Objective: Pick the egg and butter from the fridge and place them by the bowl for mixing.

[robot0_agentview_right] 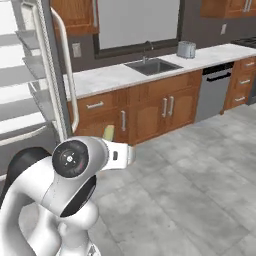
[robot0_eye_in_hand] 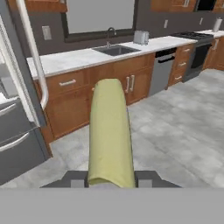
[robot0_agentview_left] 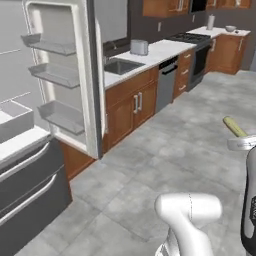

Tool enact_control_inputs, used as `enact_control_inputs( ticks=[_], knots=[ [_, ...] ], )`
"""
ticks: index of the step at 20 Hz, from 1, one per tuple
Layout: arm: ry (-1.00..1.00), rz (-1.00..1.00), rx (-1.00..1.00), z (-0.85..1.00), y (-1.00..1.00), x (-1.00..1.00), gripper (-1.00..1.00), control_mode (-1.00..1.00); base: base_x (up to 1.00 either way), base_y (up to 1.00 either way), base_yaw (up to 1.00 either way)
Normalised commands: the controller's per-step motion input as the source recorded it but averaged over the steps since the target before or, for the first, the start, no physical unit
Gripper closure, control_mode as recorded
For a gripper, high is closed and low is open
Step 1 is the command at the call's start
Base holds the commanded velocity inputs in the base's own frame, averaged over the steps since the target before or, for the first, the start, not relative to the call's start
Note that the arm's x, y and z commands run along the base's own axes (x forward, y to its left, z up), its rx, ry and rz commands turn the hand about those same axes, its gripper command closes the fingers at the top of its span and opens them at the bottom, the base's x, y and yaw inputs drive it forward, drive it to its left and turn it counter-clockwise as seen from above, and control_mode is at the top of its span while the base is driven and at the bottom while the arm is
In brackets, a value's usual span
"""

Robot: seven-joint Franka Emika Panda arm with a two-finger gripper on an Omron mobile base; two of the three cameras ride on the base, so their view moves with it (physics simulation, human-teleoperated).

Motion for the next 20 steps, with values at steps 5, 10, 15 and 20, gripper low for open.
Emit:
enact_control_inputs(
  ticks=[5,10,15,20],
  knots=[
    [0.00,0.00,0.00,0.00,0.00,0.00,1.00,1.00,0.15,-0.45,-0.82],
    [0.00,0.00,0.00,0.00,0.00,0.00,1.00,1.00,0.48,-0.35,-0.74],
    [0.00,0.00,0.00,0.00,0.00,0.00,1.00,1.00,1.00,-0.57,-0.05],
    [0.00,0.00,0.00,0.00,0.00,0.00,1.00,1.00,1.00,-0.54,0.18]
  ],
)
